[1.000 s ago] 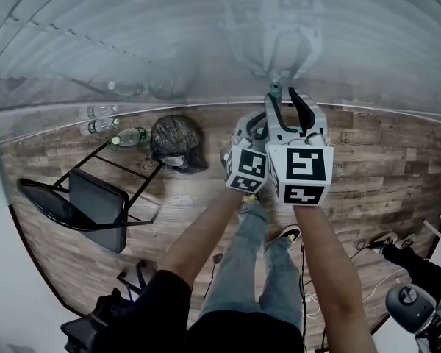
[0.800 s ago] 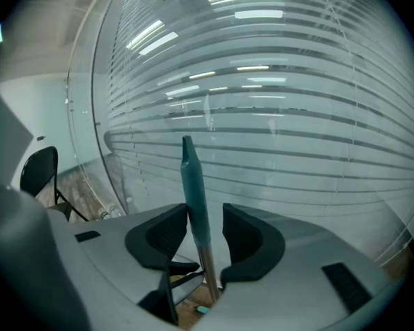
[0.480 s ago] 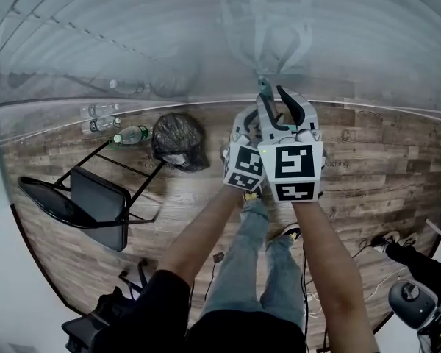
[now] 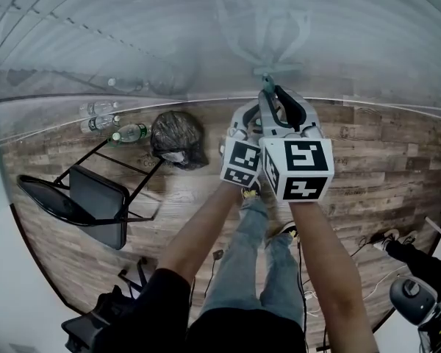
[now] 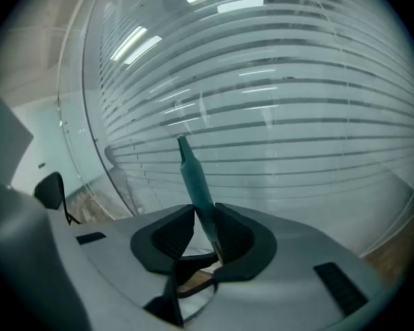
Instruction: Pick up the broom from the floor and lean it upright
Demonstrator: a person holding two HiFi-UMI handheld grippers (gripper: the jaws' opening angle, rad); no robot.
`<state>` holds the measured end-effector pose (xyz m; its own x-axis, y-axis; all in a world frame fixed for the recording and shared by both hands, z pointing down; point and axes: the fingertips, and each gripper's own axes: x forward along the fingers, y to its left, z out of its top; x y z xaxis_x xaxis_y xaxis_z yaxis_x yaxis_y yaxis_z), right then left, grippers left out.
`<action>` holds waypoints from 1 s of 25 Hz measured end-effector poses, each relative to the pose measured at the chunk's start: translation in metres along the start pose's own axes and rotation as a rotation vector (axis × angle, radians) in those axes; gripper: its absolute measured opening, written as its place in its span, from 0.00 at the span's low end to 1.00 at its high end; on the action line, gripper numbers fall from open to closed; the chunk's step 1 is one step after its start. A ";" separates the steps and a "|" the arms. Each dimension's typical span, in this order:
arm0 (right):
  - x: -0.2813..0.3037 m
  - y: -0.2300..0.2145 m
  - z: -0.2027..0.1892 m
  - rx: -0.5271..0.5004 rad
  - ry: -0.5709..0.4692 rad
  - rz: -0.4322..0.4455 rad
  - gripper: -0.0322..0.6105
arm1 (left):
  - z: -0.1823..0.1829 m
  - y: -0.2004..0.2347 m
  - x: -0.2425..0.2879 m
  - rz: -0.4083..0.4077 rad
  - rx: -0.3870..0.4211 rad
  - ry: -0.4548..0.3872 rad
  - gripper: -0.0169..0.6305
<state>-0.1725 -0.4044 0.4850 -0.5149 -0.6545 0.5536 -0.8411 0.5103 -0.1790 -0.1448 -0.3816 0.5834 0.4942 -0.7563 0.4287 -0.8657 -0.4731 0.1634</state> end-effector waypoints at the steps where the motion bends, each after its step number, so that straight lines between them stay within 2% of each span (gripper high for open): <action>1: -0.003 -0.001 0.003 0.056 0.004 0.004 0.21 | 0.003 -0.001 -0.001 -0.006 0.001 -0.008 0.24; 3: -0.008 -0.002 0.011 0.134 0.002 0.006 0.22 | 0.013 -0.002 -0.003 -0.016 0.004 -0.023 0.24; 10: -0.017 -0.008 0.022 0.310 -0.017 0.020 0.22 | 0.029 -0.002 -0.007 -0.019 -0.009 -0.053 0.24; 14: -0.013 -0.006 0.011 0.368 0.007 0.036 0.23 | 0.018 0.001 -0.008 -0.021 -0.021 -0.042 0.24; 18: -0.018 -0.007 0.020 0.441 0.020 0.046 0.24 | 0.028 -0.002 -0.011 -0.047 -0.049 -0.028 0.23; 21: -0.017 -0.007 0.015 0.494 0.035 0.057 0.24 | 0.023 -0.002 -0.014 -0.060 -0.054 -0.013 0.23; 25: -0.010 -0.008 0.009 0.503 0.049 0.063 0.24 | 0.014 0.003 -0.015 -0.066 -0.032 0.006 0.23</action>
<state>-0.1625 -0.4071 0.4739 -0.5694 -0.5976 0.5646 -0.7903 0.2087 -0.5761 -0.1532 -0.3781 0.5655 0.5496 -0.7214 0.4214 -0.8336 -0.5069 0.2196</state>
